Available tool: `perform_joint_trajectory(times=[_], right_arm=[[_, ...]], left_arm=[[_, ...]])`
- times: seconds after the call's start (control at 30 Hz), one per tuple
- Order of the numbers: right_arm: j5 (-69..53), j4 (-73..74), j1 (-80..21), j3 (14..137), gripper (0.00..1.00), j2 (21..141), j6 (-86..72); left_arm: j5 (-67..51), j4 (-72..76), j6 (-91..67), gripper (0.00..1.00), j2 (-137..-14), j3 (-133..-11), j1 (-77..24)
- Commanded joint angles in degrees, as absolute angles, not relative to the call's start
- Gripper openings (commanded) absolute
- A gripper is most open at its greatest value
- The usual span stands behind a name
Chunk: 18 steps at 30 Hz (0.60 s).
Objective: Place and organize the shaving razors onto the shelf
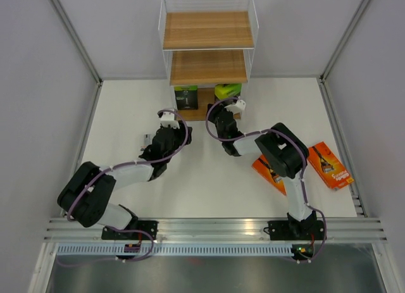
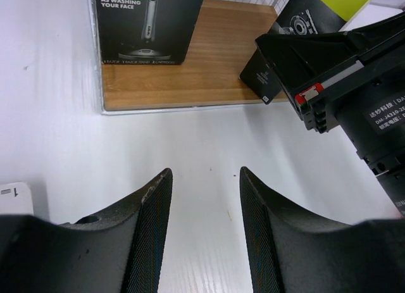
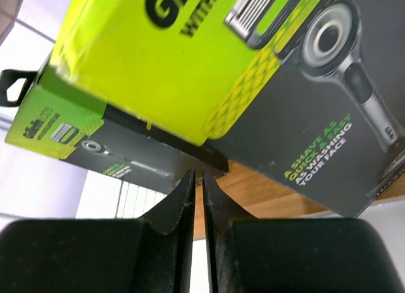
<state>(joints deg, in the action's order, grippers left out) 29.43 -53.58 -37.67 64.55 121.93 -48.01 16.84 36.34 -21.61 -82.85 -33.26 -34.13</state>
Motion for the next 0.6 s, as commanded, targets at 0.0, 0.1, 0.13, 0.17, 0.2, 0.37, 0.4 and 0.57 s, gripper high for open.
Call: perform_joint_trajectory(times=[0.0, 0.1, 0.13, 0.17, 0.2, 0.37, 0.4, 0.57], right_arm=[[33.0, -55.3, -37.6, 66.8, 0.15, 123.4, -49.0], [33.0, -55.0, -37.3, 67.6, 0.15, 124.1, -49.0], [32.9, -55.0, -37.3, 67.8, 0.15, 124.3, -49.0], [32.7, -55.0, -37.2, 68.1, 0.15, 124.5, -49.0], [32.5, -54.8, -37.0, 68.7, 0.15, 125.0, -49.0], [32.1, -53.7, -36.7, 71.2, 0.15, 126.8, -48.7], [32.2, -53.5, -36.7, 72.0, 0.15, 127.1, -48.8], [32.1, -53.4, -36.1, 73.6, 0.15, 128.4, -49.0]], left_arm=[[19.1, 36.4, -21.0, 0.53, -79.8, -31.9, -34.0], [19.2, 36.4, -20.7, 0.53, -78.7, -30.9, -33.9], [19.3, 36.6, -20.7, 0.53, -78.6, -30.6, -33.9], [19.3, 36.7, -20.7, 0.53, -78.6, -30.5, -34.0], [19.1, 36.7, -20.7, 0.53, -78.6, -30.4, -34.0], [19.2, 36.7, -20.5, 0.53, -78.5, -30.5, -33.9], [19.2, 36.7, -20.3, 0.53, -78.4, -30.5, -33.9], [19.5, 37.1, -19.7, 0.53, -78.1, -30.1, -33.9]])
